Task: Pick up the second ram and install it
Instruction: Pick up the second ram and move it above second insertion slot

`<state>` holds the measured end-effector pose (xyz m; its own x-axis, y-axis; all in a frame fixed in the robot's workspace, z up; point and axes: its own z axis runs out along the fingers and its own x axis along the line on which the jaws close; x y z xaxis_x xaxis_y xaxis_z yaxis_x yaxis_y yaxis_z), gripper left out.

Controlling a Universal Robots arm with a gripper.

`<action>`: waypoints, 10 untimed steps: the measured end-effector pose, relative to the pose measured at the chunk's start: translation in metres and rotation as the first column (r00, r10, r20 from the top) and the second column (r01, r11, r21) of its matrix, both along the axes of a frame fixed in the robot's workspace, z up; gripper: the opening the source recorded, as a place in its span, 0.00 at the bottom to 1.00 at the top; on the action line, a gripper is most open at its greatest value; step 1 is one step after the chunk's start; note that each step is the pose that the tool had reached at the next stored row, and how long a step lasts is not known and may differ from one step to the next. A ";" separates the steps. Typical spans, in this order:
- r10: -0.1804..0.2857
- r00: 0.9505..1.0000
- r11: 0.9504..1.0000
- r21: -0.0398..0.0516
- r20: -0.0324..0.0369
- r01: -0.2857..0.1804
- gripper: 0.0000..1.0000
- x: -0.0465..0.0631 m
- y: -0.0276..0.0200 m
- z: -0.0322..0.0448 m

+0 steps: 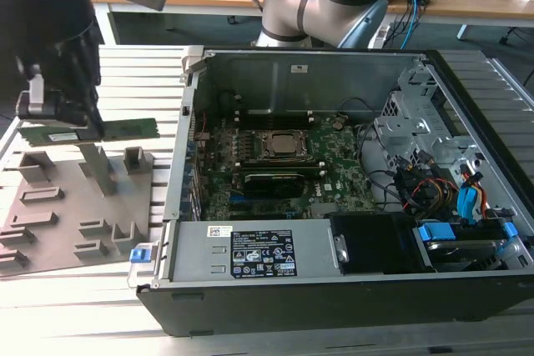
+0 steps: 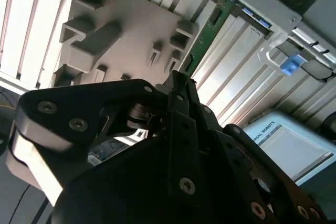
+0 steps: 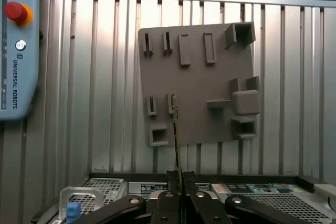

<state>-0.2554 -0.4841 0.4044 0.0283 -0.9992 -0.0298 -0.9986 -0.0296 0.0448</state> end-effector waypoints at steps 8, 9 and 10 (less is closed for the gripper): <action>0.000 1.000 1.000 0.000 -0.001 0.000 0.14 0.038 0.0000 0.0000; 0.000 1.000 1.000 0.000 -0.001 0.000 0.14 0.044 0.0000 0.0000; 0.000 1.000 1.000 0.000 -0.001 0.000 0.14 0.048 0.0000 0.0000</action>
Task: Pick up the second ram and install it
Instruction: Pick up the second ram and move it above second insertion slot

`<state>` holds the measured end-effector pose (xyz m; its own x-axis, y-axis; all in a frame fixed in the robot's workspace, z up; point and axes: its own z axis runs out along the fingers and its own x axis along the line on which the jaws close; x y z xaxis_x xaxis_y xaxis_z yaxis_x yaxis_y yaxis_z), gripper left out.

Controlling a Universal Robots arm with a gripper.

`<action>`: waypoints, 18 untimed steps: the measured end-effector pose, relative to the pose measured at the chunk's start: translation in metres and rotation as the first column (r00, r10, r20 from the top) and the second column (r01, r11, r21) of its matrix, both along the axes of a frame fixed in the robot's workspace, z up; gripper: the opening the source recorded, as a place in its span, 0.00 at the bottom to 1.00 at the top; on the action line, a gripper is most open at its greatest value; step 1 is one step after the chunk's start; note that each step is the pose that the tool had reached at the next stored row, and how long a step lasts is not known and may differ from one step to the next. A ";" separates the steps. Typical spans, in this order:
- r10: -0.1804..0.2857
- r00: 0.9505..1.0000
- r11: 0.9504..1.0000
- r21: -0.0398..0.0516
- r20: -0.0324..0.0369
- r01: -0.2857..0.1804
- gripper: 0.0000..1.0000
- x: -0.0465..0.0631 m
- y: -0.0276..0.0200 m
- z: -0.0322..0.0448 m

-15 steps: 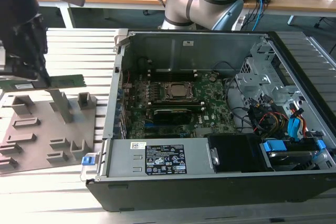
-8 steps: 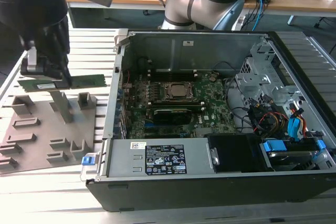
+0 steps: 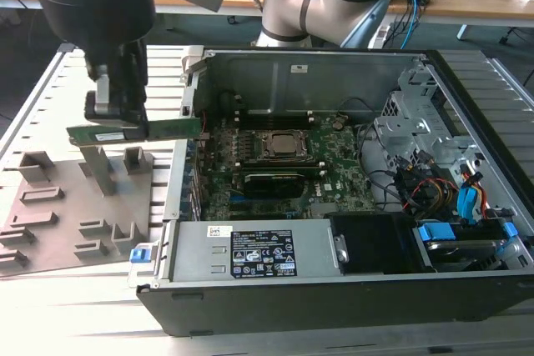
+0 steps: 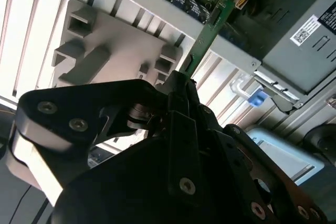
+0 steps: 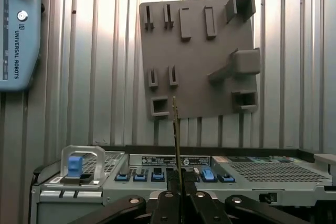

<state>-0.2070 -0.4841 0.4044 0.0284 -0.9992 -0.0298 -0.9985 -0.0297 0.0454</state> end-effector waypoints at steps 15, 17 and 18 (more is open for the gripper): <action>0.000 1.000 1.000 0.000 -0.002 0.000 0.14 0.061 0.0002 0.0000; 0.000 1.000 1.000 0.000 -0.002 0.000 0.14 0.068 0.0002 0.0000; 0.000 1.000 1.000 0.000 -0.003 0.000 0.14 0.072 0.0003 0.0000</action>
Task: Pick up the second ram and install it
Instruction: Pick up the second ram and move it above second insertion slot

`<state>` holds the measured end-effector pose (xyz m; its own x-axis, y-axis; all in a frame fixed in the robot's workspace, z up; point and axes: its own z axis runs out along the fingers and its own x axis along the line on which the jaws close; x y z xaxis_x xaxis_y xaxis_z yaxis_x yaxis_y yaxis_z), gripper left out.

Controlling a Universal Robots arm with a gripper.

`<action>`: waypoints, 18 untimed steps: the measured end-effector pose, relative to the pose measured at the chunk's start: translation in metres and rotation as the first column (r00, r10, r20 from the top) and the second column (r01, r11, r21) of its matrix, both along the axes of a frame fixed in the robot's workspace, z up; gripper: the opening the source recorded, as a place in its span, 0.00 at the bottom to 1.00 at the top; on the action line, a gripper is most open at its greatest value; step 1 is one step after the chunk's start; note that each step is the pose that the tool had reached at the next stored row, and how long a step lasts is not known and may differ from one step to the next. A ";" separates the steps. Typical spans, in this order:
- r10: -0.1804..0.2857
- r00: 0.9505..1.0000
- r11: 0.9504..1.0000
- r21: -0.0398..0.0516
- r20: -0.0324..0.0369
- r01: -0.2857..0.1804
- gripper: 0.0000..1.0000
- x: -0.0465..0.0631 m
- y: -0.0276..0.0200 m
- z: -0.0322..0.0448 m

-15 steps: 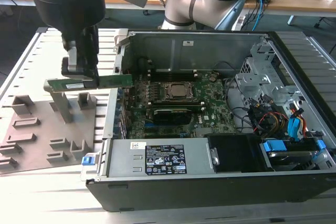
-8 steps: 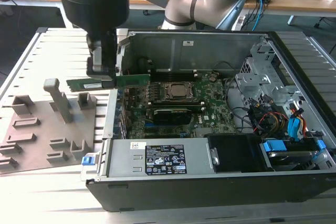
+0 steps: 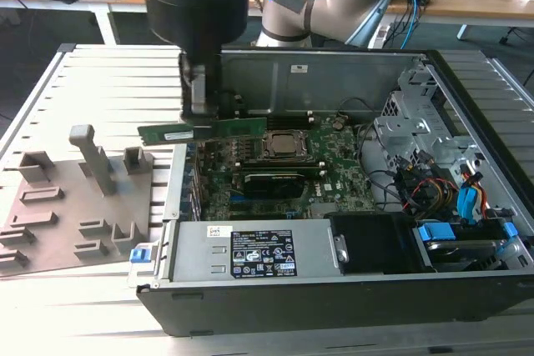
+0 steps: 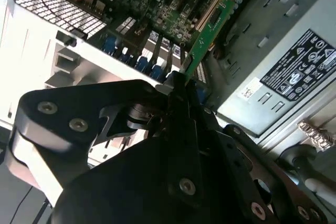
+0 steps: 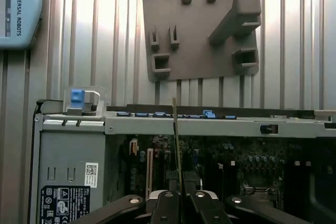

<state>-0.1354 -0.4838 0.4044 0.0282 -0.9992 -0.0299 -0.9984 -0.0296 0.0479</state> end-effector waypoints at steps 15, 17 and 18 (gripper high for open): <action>0.000 1.000 1.000 0.000 -0.002 0.000 0.14 0.057 0.0008 0.0000; 0.000 1.000 1.000 0.000 -0.002 0.000 0.14 0.063 0.0011 0.0000; 0.000 1.000 1.000 0.000 -0.002 0.000 0.14 0.066 0.0012 0.0000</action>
